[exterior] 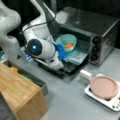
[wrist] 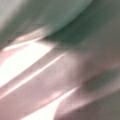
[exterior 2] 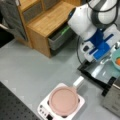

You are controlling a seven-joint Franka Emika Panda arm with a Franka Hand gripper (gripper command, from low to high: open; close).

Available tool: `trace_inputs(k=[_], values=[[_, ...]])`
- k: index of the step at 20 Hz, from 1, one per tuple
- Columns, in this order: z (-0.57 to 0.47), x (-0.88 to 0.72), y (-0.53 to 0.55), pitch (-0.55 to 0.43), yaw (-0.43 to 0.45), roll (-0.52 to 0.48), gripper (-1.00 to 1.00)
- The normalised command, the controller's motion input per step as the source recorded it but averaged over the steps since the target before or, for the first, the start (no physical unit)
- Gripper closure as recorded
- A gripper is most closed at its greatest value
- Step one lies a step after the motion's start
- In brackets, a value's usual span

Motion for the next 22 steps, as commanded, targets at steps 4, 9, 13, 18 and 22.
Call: trace_inputs(k=[4,9,13,18,22], values=[[0.0,0.09,-0.01,-0.051,0.123,-0.085,-1.0],[0.05,0.12,-0.03,-0.042,0.113,-0.132,-1.0],[0.1,0.1,-0.07,-0.027,0.094,-0.231,-1.0],[0.18,0.07,-0.1,-0.011,0.051,-0.317,-1.0],[0.11,0.03,-0.04,-0.024,0.059,-0.221,-1.0]])
